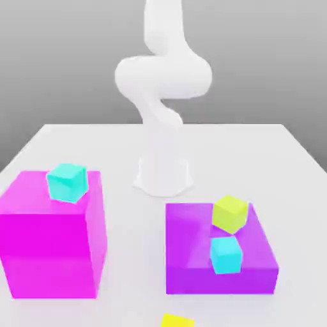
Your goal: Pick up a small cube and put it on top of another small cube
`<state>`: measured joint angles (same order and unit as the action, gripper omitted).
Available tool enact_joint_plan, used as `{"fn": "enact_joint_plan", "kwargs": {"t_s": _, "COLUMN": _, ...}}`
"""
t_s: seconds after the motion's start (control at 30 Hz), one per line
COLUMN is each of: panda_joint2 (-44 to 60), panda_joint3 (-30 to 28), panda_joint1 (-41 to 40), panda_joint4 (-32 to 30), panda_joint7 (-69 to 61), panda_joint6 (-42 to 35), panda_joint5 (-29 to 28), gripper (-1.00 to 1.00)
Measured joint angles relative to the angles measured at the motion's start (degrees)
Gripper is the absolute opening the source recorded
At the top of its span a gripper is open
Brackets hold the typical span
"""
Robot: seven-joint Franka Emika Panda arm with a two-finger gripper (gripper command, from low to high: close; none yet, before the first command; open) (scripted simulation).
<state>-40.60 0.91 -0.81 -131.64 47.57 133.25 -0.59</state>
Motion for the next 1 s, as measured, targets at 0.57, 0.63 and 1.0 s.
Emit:
{"fn": "enact_joint_plan", "kwargs": {"t_s": 0.57, "panda_joint2": 35.7, "panda_joint3": 4.2, "panda_joint1": -3.4, "panda_joint4": 1.0, "panda_joint7": 12.3, "panda_joint6": 9.9, "panda_joint5": -4.6, "gripper": 0.00}}
{"fn": "enact_joint_plan", "kwargs": {"t_s": 0.63, "panda_joint2": 39.8, "panda_joint3": 4.2, "panda_joint1": -3.4, "panda_joint4": 1.1, "panda_joint7": 13.5, "panda_joint6": 11.1, "panda_joint5": -4.9, "gripper": 0.00}}
{"fn": "enact_joint_plan", "kwargs": {"t_s": 1.0, "panda_joint2": 62.3, "panda_joint3": 4.2, "panda_joint1": -2.6, "panda_joint4": 1.9, "panda_joint7": 18.0, "panda_joint6": 18.6, "panda_joint5": -3.7, "gripper": 0.00}}
